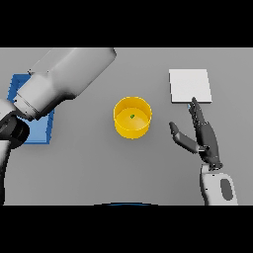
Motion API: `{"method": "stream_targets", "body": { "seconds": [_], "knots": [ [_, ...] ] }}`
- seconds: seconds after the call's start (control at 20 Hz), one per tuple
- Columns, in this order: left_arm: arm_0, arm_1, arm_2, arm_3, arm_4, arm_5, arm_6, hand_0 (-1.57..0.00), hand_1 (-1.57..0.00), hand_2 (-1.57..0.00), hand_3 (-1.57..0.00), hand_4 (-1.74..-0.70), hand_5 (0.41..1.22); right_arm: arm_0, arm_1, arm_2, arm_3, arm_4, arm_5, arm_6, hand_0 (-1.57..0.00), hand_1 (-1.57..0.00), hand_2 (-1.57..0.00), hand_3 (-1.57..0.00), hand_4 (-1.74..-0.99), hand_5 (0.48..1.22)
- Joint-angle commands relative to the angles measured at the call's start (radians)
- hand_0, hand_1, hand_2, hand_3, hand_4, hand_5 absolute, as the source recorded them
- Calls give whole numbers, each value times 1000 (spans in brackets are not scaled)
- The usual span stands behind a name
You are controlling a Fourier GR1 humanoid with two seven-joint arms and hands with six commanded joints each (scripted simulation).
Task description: Pick up the red beaker and tilt it to pour out 1 green nut into yellow bowl. Pick up the yellow bowl and place it on the metallic measuring scale.
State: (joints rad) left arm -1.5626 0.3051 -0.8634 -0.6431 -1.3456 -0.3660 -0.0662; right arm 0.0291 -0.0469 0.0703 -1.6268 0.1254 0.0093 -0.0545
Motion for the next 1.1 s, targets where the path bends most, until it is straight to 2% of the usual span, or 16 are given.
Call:
{"method": "stream_targets", "body": {
  "seconds": [0.0, 0.1, 0.15, 0.25, 0.35, 0.55, 0.6, 0.7, 0.85, 0.95, 1.0, 1.05],
  "knots": [
    [-40, 30, 52, 36, 24, 2, 4, -1571, -1472, -1466, -1387, -1572, 1211, -2, -4, -6, 7, -6, 3, -1, 1, 1, 1, 1, -1256, 635],
    [-79, 38, 130, 117, 60, 17, 40, -1571, -1508, -1504, -1453, -1537, 1214, -15, -10, -9, 10, -6, 4, 5, 1, 1, 1, 1, -1274, 642],
    [-97, 65, 199, 165, 108, 16, 53, -1571, -1520, -1517, -1477, -1578, 1216, -26, -16, -8, 9, -5, 6, 11, 1, 1, 1, 1, -1281, 644],
    [-97, 131, 367, 253, 236, 19, 128, -1571, -1539, -1537, -1435, -1637, 1218, -9, -21, 4, -10, 3, 12, -8, 1, 1, 1, 1, -1299, 649],
    [-74, 180, 492, 326, 338, 60, 170, -1571, -1550, -1549, -1440, -1674, 1219, -27, -27, 0, 2, -4, 19, -11, 1, 1, 1, 1, -1313, 652],
    [9, 252, 636, 362, 472, 168, 211, -1571, -1563, -1562, -1403, -1714, 1220, -38, -26, 14, 25, 26, 10, -30, 1, 1, 1, 1, -1301, 652],
    [30, 270, 672, 365, 505, 186, 254, -1571, -1564, -1564, -1437, -1719, 1220, -31, -25, 16, 19, 29, 8, -25, 1, 1, 1, 1, -1298, 651],
    [84, 291, 716, 368, 548, 231, 308, -1571, -1567, -1566, -1406, -1727, 1221, -35, -17, 18, 23, 24, 7, -28, 1, 1, 1, 1, -1286, 649],
    [186, 305, 761, 359, 606, 281, 374, -1571, -1569, -1569, -1465, -1734, 1221, -38, -10, 13, 23, 2, 15, 0, 1, 1, 1, 1, -1275, 656],
    [258, 302, 806, 362, 666, 306, 410, -1571, -1570, -1569, -1503, -1736, 1221, -32, -18, 19, 35, 17, 18, -23, 1, 1, 1, 1, -1285, 663],
    [298, 300, 825, 356, 693, 325, 411, -1571, -1570, -1570, -1437, -1737, 1221, -40, -22, 15, 46, 26, 9, -22, 1, 1, 1, 1, -1293, 667],
    [336, 297, 839, 349, 715, 337, 427, -1571, -1570, -1570, -1464, -1738, 1221, -51, -23, 11, 52, 21, 11, -21, 1, 1, 1, 1, -1302, 671]
  ]
}}
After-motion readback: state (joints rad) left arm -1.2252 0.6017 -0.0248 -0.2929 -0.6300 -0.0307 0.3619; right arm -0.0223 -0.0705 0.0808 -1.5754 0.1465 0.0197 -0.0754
